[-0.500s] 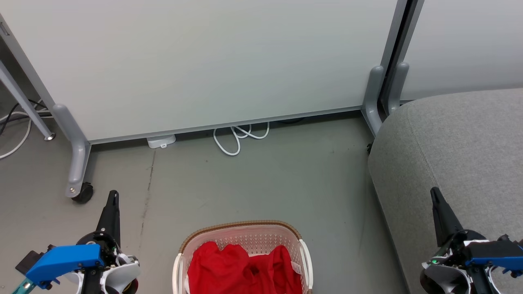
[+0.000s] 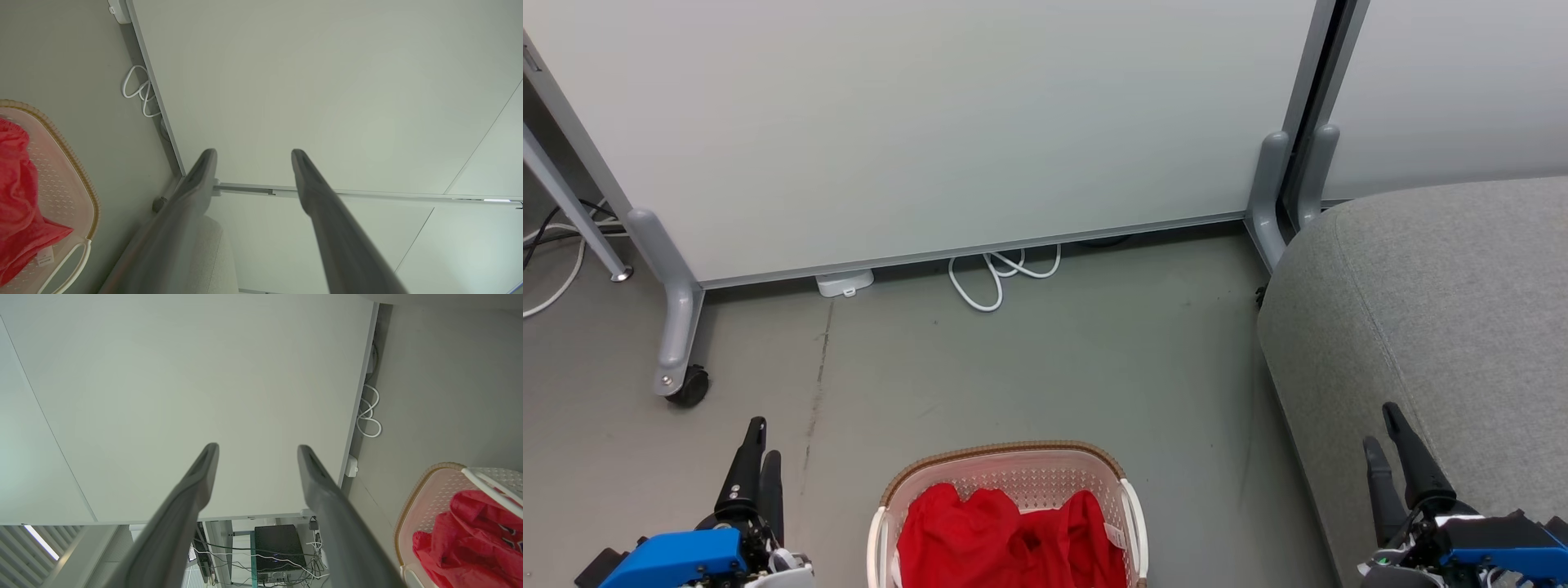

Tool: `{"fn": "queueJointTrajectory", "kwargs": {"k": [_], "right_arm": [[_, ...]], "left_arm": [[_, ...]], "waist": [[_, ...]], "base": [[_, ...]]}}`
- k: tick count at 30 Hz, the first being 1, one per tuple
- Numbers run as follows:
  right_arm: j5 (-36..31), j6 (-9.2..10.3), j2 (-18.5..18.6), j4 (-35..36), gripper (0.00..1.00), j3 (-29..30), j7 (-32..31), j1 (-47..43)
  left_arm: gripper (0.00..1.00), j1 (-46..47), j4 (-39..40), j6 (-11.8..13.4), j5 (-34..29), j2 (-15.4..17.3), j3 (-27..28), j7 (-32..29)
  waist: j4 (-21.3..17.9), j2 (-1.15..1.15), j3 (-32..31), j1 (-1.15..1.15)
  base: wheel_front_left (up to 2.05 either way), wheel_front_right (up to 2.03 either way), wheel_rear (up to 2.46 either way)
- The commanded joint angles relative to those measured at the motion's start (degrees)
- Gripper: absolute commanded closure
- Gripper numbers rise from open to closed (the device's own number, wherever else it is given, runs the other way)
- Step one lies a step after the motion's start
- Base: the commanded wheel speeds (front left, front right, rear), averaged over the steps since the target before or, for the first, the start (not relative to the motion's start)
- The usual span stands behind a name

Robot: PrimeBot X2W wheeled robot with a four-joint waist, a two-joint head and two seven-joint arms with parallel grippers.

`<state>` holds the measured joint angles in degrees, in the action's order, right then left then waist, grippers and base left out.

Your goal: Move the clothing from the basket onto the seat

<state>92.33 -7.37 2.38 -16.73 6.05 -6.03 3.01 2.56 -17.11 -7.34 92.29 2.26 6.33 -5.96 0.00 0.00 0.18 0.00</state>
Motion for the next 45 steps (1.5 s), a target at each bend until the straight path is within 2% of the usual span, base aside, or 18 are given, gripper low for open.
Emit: {"fn": "queueJointTrajectory", "kwargs": {"k": [1, 10, 16, 30, 37, 45], "right_arm": [[-0.2, -0.03, 0.2, 1.3, 0.00, -0.4, 0.5, 1.1], [-2.2, -0.04, 0.3, 2.0, 0.00, -2.2, 3.4, 1.3], [-6.0, -0.05, 0.3, 1.8, 0.00, -2.9, 4.9, 1.6], [-24.7, -0.07, 0.4, -0.4, 0.00, -2.9, 8.0, 2.2], [-34.0, -0.08, 0.4, -0.4, 0.00, -2.5, 8.6, 2.4], [-42.2, -0.10, 0.4, 0.8, 0.00, -2.5, 9.8, 2.3]], "left_arm": [[0.00, 1.5, 1.0, 0.0, -0.2, 0.4, -0.5, 0.5], [0.00, 2.2, 1.4, 0.0, -2.9, 0.4, -2.2, 3.3], [0.00, 2.4, 2.0, 1.0, -8.1, 0.5, -2.8, 4.9], [0.00, 2.2, 3.2, 4.3, -28.3, 0.5, -6.1, 8.1], [0.00, 2.4, 2.9, 4.9, -38.0, 0.6, -7.8, 9.5], [0.00, 2.5, 3.3, 5.0, -46.5, 0.9, -8.9, 11.0]], "waist": [[0.0, 0.00, 0.0, 0.00], [0.0, 0.00, 0.0, 0.00], [0.0, 0.00, 0.0, 0.00], [0.3, 0.00, -0.1, 0.00], [0.4, 0.00, -0.1, 0.00], [0.5, 0.00, -0.1, 0.00]], "base": [[0.00, 0.00, 0.00], [0.00, 0.00, 0.00], [0.00, 0.00, 0.00], [0.00, 0.00, 0.00], [0.00, 0.00, 0.00], [0.00, 0.00, 0.00]]}}
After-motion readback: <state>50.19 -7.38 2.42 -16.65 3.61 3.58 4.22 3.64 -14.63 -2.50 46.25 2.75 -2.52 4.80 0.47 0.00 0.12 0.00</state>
